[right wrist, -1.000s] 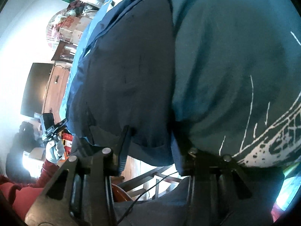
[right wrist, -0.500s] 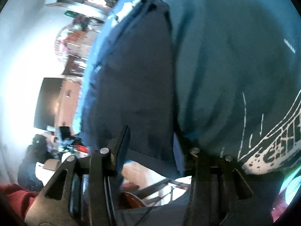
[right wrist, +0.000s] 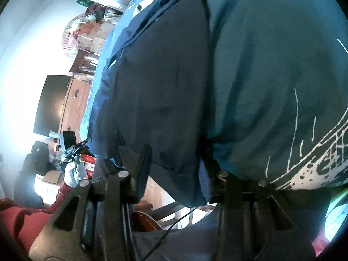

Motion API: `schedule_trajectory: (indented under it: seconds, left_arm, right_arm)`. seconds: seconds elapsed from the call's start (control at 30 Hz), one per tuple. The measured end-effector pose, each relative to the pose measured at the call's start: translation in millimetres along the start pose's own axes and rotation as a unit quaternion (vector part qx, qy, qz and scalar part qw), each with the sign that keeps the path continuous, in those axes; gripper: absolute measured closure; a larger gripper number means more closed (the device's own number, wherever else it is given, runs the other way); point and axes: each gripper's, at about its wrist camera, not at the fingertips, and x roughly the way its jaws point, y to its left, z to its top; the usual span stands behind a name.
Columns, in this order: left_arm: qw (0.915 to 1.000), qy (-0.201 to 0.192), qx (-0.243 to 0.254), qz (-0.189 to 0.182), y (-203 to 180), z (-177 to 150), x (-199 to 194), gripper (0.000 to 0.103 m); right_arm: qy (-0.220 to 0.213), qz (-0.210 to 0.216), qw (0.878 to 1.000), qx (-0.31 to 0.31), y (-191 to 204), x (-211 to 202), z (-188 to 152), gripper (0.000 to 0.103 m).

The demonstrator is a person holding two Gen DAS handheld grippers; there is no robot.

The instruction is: Fold large clothes

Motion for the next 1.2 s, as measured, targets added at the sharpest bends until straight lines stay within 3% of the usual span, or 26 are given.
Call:
schedule_trajectory:
  seconds: [0.03, 0.07, 0.1, 0.27, 0.37, 0.5, 0.67, 0.77, 0.83, 0.9, 0.93, 0.97, 1.0, 1.07, 1.13, 1.2]
  left_arm:
    - [1.0000, -0.002, -0.002, 0.001, -0.5, -0.5, 0.2, 0.071]
    - [1.0000, -0.006, -0.002, 0.004, -1.6, -0.6, 0.1, 0.083]
    - [0.9998, -0.017, -0.004, -0.005, -6.9, -0.6, -1.4, 0.086]
    - [0.9929, -0.088, 0.000, -0.081, -44.3, 13.9, -35.6, 0.090]
    - [0.9847, -0.130, 0.009, -0.115, -67.7, 47.7, -53.6, 0.090]
    - [0.9719, -0.182, 0.027, -0.147, -90.6, 138.3, -74.3, 0.090]
    - [0.9731, -0.199, 0.041, -0.109, -96.8, 267.5, -55.9, 0.089]
    - [0.9792, -0.186, 0.027, -0.076, -80.5, 335.2, -17.0, 0.088]
    - [0.9852, -0.161, 0.011, -0.057, -57.6, 375.9, 26.3, 0.080]
    - [0.9912, -0.132, -0.012, -0.005, -26.2, 408.6, 76.8, 0.068]
    - [0.9933, -0.109, -0.022, 0.032, -8.5, 420.8, 102.9, 0.067]
    - [0.9926, -0.078, -0.029, 0.089, 13.2, 433.0, 133.7, 0.067]
    - [0.9910, -0.054, -0.036, 0.118, 24.4, 438.1, 153.3, 0.067]
    - [0.9899, -0.037, -0.030, 0.134, 33.8, 444.4, 173.2, 0.064]
    - [0.9902, -0.048, -0.012, 0.131, 25.5, 447.2, 171.2, 0.056]
    - [0.9897, -0.077, 0.007, 0.120, 13.4, 451.4, 158.9, 0.039]
  right_arm:
    - [-0.003, -0.009, 1.000, -0.003, 0.6, -1.1, -0.7, 0.081]
    - [-0.007, -0.013, 1.000, -0.009, 3.8, -4.0, -1.8, 0.092]
    - [-0.017, -0.003, 1.000, -0.019, 12.0, -10.1, -3.0, 0.096]
    - [-0.091, 0.090, 0.991, -0.037, 59.9, -58.9, 12.2, 0.098]
    - [-0.122, 0.128, 0.983, -0.049, 83.6, -80.4, 47.7, 0.098]
    - [-0.148, 0.129, 0.978, -0.064, 106.2, -87.7, 137.1, 0.098]
    - [-0.152, 0.097, 0.981, -0.068, 104.6, -67.5, 270.9, 0.098]
    - [-0.138, 0.070, 0.986, -0.060, 87.9, -34.3, 344.5, 0.097]
    - [-0.127, 0.019, 0.990, -0.058, 67.3, -6.2, 380.4, 0.094]
    - [-0.116, -0.049, 0.990, -0.058, 44.6, 23.7, 402.3, 0.091]
    - [-0.115, -0.072, 0.989, -0.056, 35.1, 33.8, 408.3, 0.091]
    - [-0.112, -0.080, 0.989, -0.049, 24.4, 42.5, 412.7, 0.089]
    - [-0.110, -0.080, 0.990, -0.038, 14.3, 50.3, 415.0, 0.080]
    - [-0.108, -0.092, 0.989, -0.043, 7.1, 60.5, 414.5, 0.069]
    - [-0.100, -0.103, 0.988, -0.065, 9.5, 71.4, 413.4, 0.066]
    - [-0.098, -0.122, 0.983, -0.094, 19.9, 80.0, 410.4, 0.065]
